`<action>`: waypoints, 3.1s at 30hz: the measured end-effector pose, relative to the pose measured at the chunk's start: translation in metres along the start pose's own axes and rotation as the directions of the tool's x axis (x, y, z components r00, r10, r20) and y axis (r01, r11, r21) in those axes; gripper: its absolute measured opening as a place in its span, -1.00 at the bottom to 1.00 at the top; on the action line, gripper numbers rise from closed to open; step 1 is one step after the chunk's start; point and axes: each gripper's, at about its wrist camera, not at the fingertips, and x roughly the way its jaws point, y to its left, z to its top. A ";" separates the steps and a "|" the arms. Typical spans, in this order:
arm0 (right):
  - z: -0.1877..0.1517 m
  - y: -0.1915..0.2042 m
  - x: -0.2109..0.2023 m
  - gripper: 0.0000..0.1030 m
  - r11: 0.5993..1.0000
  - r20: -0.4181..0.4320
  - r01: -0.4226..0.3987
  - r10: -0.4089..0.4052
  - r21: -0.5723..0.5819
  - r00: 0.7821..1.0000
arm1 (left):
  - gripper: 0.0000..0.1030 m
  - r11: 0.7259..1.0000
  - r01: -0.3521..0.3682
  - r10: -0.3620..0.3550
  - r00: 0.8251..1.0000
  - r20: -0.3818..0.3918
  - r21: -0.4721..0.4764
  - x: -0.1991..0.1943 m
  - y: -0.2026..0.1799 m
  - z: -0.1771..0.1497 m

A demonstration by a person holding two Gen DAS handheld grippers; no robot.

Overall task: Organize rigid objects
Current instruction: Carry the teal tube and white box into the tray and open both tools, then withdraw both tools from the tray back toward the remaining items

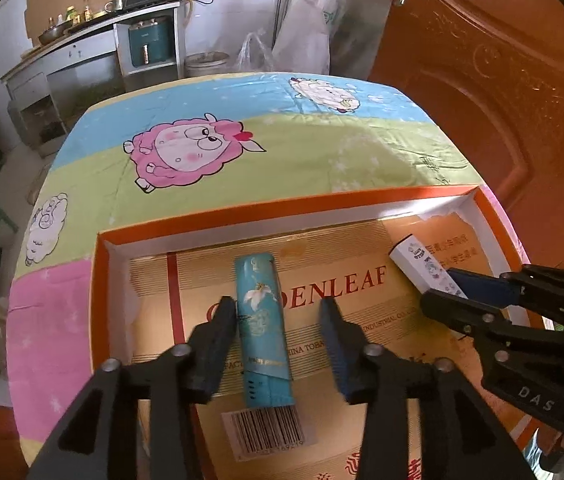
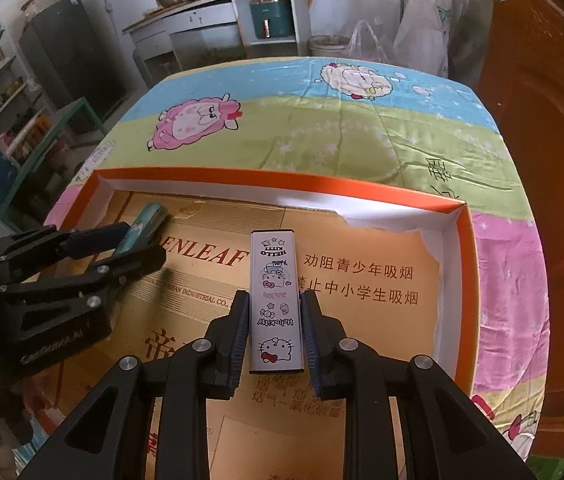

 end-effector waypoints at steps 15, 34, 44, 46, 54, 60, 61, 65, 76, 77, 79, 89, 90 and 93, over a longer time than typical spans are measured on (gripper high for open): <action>-0.003 -0.005 -0.021 -0.20 0.999 0.047 -0.019 0.017 0.044 0.999 | -0.06 0.999 -0.036 0.038 0.996 0.085 -0.025 -0.028 -0.001 -0.003; -0.058 0.007 -0.094 -0.20 0.999 0.120 -0.026 0.023 0.029 0.993 | -0.06 0.999 -0.040 0.047 0.975 0.215 -0.037 -0.119 -0.014 -0.044; -0.098 0.020 -0.126 -0.13 0.999 0.149 -0.030 0.025 0.029 0.989 | -0.06 0.998 -0.044 0.055 0.955 0.291 -0.046 -0.172 -0.019 -0.081; -0.108 0.022 -0.131 -0.04 0.999 0.154 -0.044 0.039 0.031 0.987 | -0.06 0.998 -0.053 0.063 0.953 0.297 -0.040 -0.180 -0.021 -0.090; -0.149 0.032 -0.149 -0.03 0.997 0.164 -0.058 0.049 0.048 0.985 | -0.06 0.998 -0.052 0.063 0.950 0.305 -0.043 -0.201 -0.025 -0.128; -0.176 0.036 -0.162 -0.03 0.996 0.176 -0.059 0.046 0.068 0.983 | -0.06 0.998 -0.051 0.063 0.951 0.301 -0.047 -0.212 -0.027 -0.155; -0.182 0.038 -0.165 -0.03 0.995 0.180 -0.063 0.049 0.075 0.982 | -0.06 0.998 -0.049 0.062 0.952 0.301 -0.049 -0.214 -0.028 -0.161; -0.201 0.044 -0.173 -0.03 0.994 0.194 -0.068 0.051 0.084 0.980 | -0.06 0.998 -0.038 0.051 0.955 0.293 -0.049 -0.218 -0.032 -0.180; -0.253 0.063 -0.187 -0.03 0.993 0.214 -0.092 0.075 0.073 0.974 | -0.06 0.999 -0.025 0.034 0.960 0.277 -0.038 -0.224 -0.045 -0.233; -0.258 0.065 -0.188 -0.03 0.994 0.216 -0.091 0.074 0.068 0.974 | -0.06 0.999 -0.024 0.033 0.961 0.276 -0.037 -0.225 -0.047 -0.239; -0.267 0.068 -0.190 -0.03 0.994 0.220 -0.091 0.075 0.061 0.973 | -0.06 0.999 -0.022 0.031 0.960 0.277 -0.035 -0.225 -0.049 -0.246; -0.294 0.087 -0.198 -0.03 0.996 0.240 -0.079 0.067 0.040 0.968 | -0.06 0.999 -0.009 0.018 0.960 0.278 -0.035 -0.230 -0.060 -0.271; -0.295 0.089 -0.199 -0.03 0.997 0.245 -0.074 0.063 0.038 0.967 | -0.06 0.999 -0.006 0.016 0.960 0.279 -0.037 -0.230 -0.061 -0.274; -0.306 0.097 -0.201 -0.03 0.997 0.262 -0.059 0.047 0.039 0.964 | -0.06 0.999 -0.001 0.013 0.963 0.271 -0.044 -0.227 -0.064 -0.281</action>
